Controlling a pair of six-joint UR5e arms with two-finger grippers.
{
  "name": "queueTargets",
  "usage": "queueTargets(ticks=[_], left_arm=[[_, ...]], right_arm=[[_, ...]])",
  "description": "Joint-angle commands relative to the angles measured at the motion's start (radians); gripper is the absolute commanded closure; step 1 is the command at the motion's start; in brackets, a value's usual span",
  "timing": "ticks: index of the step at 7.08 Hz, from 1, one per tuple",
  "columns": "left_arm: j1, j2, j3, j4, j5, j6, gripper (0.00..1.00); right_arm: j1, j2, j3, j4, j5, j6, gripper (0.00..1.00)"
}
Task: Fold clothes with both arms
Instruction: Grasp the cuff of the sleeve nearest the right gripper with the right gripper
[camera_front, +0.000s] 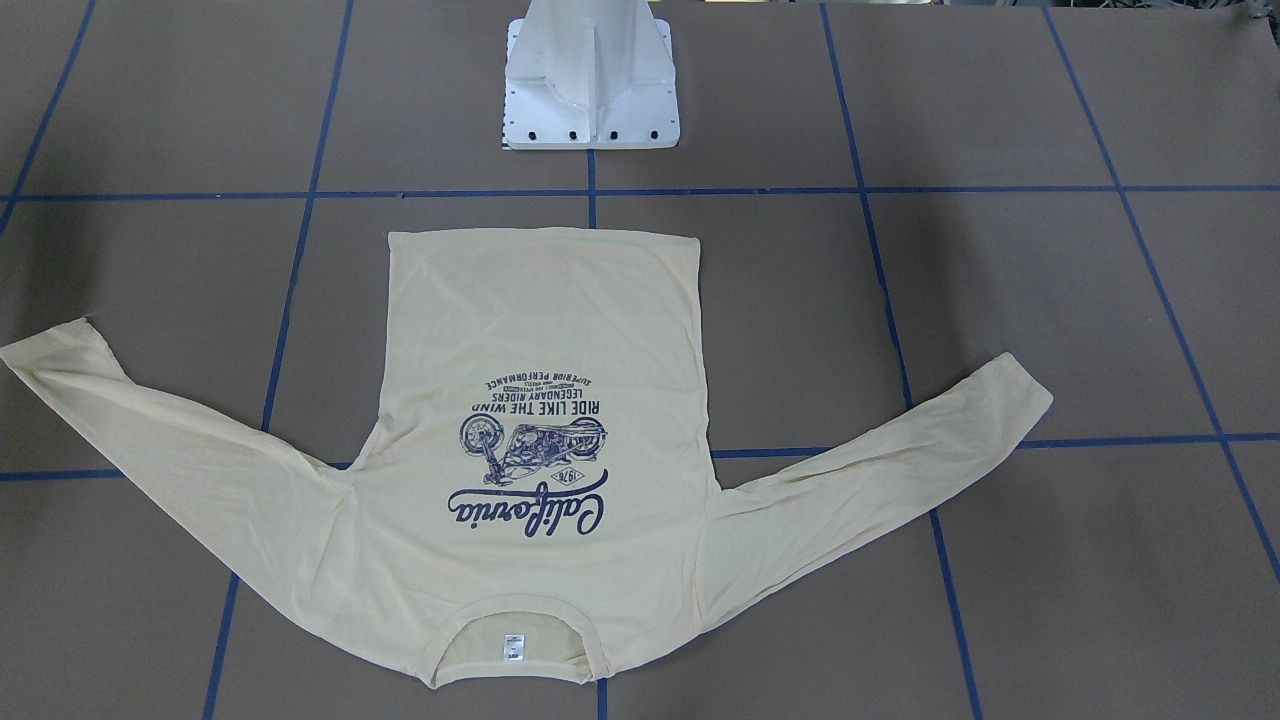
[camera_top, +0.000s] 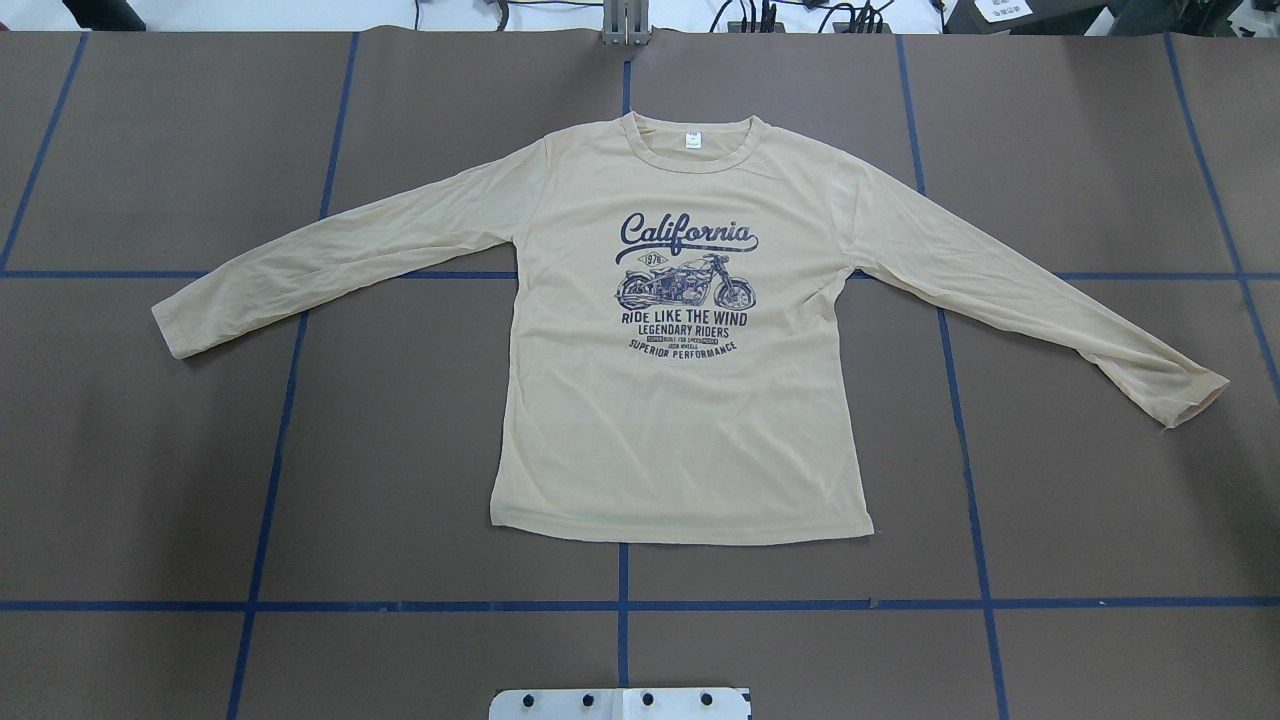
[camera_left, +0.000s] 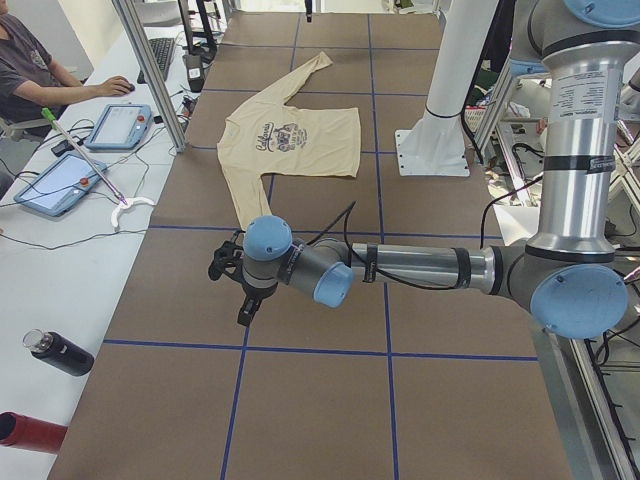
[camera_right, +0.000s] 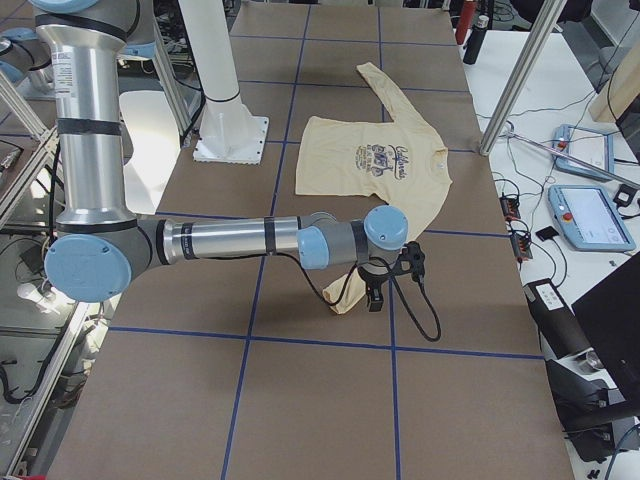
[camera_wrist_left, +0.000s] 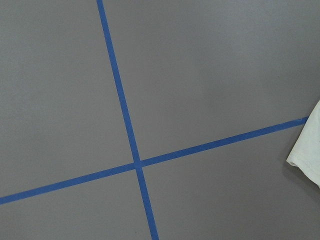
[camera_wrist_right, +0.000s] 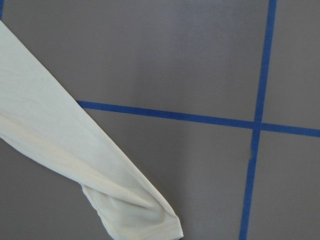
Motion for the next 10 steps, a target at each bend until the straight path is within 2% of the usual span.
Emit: queueTargets(ticks=[1,3,4,5,6,7,8,10], left_arm=[[0.001,0.0,-0.001,-0.009,0.0,0.0,0.0],[0.001,0.0,-0.001,-0.01,0.0,0.0,0.0],[0.001,0.0,-0.004,-0.01,0.0,0.0,0.0],[0.001,0.0,-0.015,-0.009,0.0,0.0,0.0],[0.001,0.0,-0.018,-0.009,0.0,0.0,0.0],[0.001,0.0,-0.028,-0.009,0.0,-0.002,0.0],[0.001,0.0,-0.032,-0.009,0.0,-0.002,0.0],[0.001,0.0,-0.038,-0.009,0.0,-0.002,0.0]], right_arm=[[-0.058,-0.001,0.0,0.01,0.011,0.049,0.0],[-0.106,0.03,-0.012,0.011,-0.034,0.194,0.0],[-0.129,0.03,-0.029,0.031,-0.06,0.21,0.0],[-0.131,0.031,-0.098,0.116,-0.08,0.253,0.0],[-0.132,0.057,-0.165,0.216,-0.088,0.437,0.0],[-0.15,0.058,-0.227,0.335,-0.116,0.533,0.0],[-0.152,0.056,-0.29,0.425,-0.118,0.575,0.0],[-0.158,0.032,-0.263,0.455,-0.111,0.716,0.0]])
